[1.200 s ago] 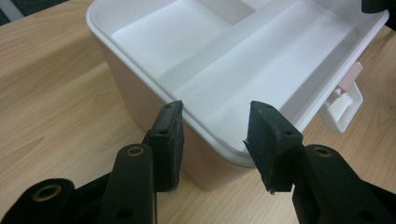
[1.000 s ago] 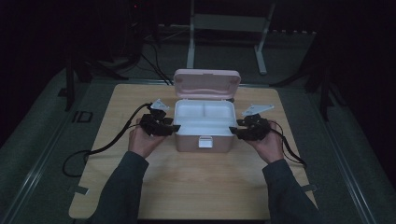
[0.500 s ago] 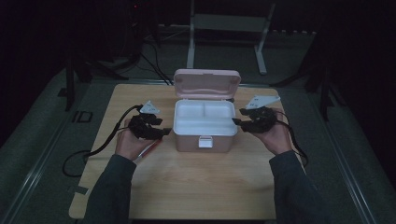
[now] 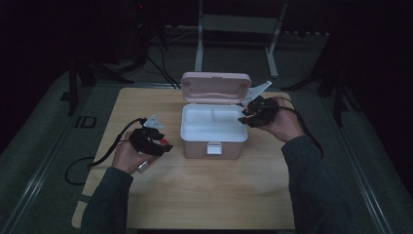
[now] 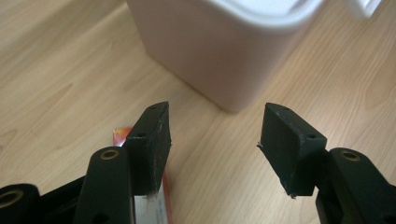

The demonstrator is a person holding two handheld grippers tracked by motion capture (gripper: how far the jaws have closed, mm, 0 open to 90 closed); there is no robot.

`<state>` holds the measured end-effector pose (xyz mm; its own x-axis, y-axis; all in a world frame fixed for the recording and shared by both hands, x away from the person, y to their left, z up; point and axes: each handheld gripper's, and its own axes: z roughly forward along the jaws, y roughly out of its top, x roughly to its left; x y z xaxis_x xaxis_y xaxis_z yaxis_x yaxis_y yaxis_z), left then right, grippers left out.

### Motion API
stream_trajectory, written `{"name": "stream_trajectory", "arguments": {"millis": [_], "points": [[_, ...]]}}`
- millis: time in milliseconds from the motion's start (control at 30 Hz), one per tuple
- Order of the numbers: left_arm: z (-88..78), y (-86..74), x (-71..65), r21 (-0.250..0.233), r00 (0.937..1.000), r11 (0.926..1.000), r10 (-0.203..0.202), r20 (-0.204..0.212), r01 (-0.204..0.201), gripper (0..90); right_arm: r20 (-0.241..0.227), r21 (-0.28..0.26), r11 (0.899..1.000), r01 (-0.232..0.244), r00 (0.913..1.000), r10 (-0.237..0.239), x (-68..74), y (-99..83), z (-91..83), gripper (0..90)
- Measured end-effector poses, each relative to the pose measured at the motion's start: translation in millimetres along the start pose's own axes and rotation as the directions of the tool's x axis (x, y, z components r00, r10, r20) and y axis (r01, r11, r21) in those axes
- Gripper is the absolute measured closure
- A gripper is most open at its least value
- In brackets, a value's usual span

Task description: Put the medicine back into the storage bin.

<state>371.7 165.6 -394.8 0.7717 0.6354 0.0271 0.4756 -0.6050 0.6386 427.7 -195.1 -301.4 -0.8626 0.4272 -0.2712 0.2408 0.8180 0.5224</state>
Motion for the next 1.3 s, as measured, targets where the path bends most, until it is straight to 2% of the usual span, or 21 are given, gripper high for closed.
{"name": "stream_trajectory", "arguments": {"millis": [133, 233, 400, 600, 833, 967, 1100, 1300], "points": [[1.8, -4.3, -0.2, 0.014, 0.9999, 0.9999, 0.008, 0.012, -0.008, 42.4, -0.010, 0.073, 0.996, 0.047, 0.9989, -0.047, -4.8, 11.7, 7.3, 66.2], [2.5, -6.7, -0.1, 0.021, 0.9998, 0.9997, 0.012, 0.015, -0.012, 42.4, -0.026, 0.102, 0.991, 0.090, 0.9958, -0.088, -8.2, 19.7, 10.9, 66.1], [3.3, -10.2, -1.2, 0.022, 0.9997, 0.9997, 0.011, 0.020, -0.012, 42.4, -0.042, 0.129, 0.984, 0.126, 0.9916, -0.122, -11.1, 29.0, 14.5, 66.2], [3.2, -11.5, -2.3, 0.035, 0.9995, 0.9990, 0.026, 0.019, -0.027, 42.4, -0.075, 0.191, 0.960, 0.206, 0.9779, -0.195, -10.6, 45.1, 23.4, 68.2], [5.0, -12.2, -4.5, 0.037, 0.9991, 0.9987, 0.034, 0.024, -0.035, 42.6, -0.108, 0.248, 0.927, 0.283, 0.9586, -0.263, -8.2, 63.4, 32.2, 68.9], [5.2, -13.6, -6.1, 0.041, 0.9990, 0.9983, 0.039, 0.019, -0.040, 42.5, -0.142, 0.281, 0.909, 0.307, 0.9503, -0.277, -8.8, 69.6, 39.9, 69.6], [5.9, -14.5, -6.0, 0.051, 0.9986, 0.9975, 0.047, 0.025, -0.049, 42.4, -0.186, 0.290, 0.899, 0.328, 0.9409, -0.283, -6.9, 72.7, 47.5, 70.8], [6.3, -15.5, -5.3, 0.061, 0.9982, 0.9965, 0.056, 0.021, -0.057, 42.3, -0.229, 0.315, 0.874, 0.370, 0.9234, -0.308, -1.2, 76.8, 64.3, 75.1]]}}
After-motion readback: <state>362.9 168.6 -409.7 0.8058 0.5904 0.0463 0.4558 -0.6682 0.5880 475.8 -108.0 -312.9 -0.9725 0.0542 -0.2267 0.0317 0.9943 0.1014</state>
